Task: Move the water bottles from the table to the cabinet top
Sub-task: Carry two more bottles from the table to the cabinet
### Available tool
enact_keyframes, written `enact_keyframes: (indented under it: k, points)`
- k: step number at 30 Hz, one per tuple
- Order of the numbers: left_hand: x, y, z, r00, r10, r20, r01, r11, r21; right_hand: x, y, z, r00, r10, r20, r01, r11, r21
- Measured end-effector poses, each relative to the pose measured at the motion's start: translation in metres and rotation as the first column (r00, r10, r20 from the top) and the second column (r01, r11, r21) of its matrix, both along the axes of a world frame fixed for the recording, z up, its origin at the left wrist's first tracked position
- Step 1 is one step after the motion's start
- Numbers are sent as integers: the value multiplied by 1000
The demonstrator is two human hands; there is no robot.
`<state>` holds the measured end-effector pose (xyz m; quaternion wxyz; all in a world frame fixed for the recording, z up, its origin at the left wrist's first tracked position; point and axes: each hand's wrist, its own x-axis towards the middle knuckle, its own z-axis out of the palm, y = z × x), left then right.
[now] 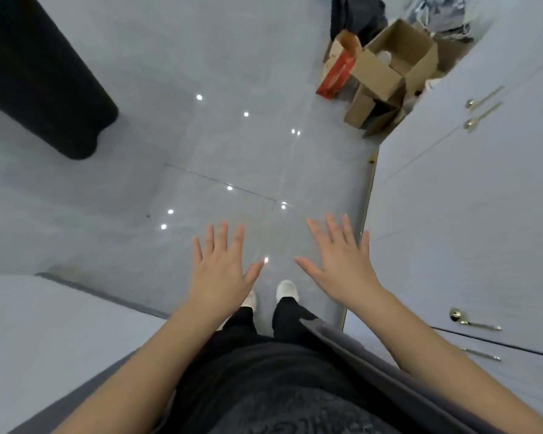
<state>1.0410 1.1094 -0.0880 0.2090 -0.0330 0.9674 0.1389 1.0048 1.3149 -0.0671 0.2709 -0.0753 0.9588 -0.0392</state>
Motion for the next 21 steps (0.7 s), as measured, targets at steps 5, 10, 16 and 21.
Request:
enact_keyframes:
  k: [5, 10, 16, 21]
  points:
    - [20, -16, -6, 963, 265, 51, -262, 964, -52, -42, -37, -11, 952, 301, 50, -301, 954, -21]
    - [41, 0, -9, 835, 544, 84, -537, 839, -88, -66, -65, -22, 799, 588, 126, -590, 807, -24]
    - [54, 25, -12, 681, 721, 129, -718, 692, -72, -77, -81, -30, 633, 758, 157, -765, 644, -25]
    - [59, 28, -15, 618, 764, 185, -770, 636, -54, -78, -96, -36, 572, 799, 186, -813, 582, 2]
